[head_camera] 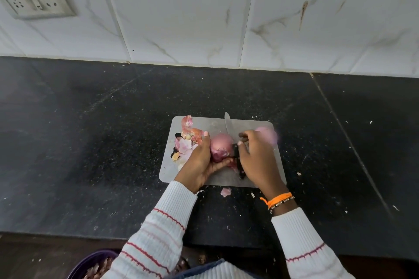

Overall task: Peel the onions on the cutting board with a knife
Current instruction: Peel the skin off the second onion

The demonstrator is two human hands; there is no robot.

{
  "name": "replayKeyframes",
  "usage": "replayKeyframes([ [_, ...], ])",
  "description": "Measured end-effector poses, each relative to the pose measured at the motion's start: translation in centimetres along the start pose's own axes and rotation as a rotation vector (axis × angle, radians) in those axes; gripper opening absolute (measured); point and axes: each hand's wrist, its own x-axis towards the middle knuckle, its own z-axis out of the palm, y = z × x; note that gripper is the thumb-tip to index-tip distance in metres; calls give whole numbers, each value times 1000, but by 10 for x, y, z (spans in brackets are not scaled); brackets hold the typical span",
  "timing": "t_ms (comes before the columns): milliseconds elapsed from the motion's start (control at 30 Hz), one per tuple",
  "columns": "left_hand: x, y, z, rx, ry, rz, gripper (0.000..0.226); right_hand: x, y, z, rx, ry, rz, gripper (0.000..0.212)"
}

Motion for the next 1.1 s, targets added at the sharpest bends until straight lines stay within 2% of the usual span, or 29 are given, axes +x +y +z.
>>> replayKeyframes([
  [67,0,-2,2,40,-14,39,48,-1,-7,0,267,-102,18,22],
  [133,1,-5,4,90,-16,84,48,-4,-10,5,352,-195,26,27],
  [267,3,-8,3,209,32,133,39,-9,-7,9,492,-202,87,30],
  [367,6,-9,-2,399,89,194,36,-11,-2,9,600,-213,161,27],
  [433,4,-9,-1,425,84,257,34,-11,1,12,631,-189,193,27],
  [533,3,-8,1,370,6,251,34,-12,4,16,668,-148,240,30],
  [600,2,-8,1,439,-36,286,32,-12,4,15,697,-139,256,34],
  [733,4,-7,-1,475,57,394,14,-14,5,14,722,-110,243,38],
  [867,8,-4,-5,322,153,386,14,-15,7,12,666,-65,242,33],
  [967,8,-2,-3,251,139,402,11,-15,7,8,627,-41,215,33],
  [1100,5,-1,-1,295,113,423,29,-15,4,6,611,-30,204,35],
])
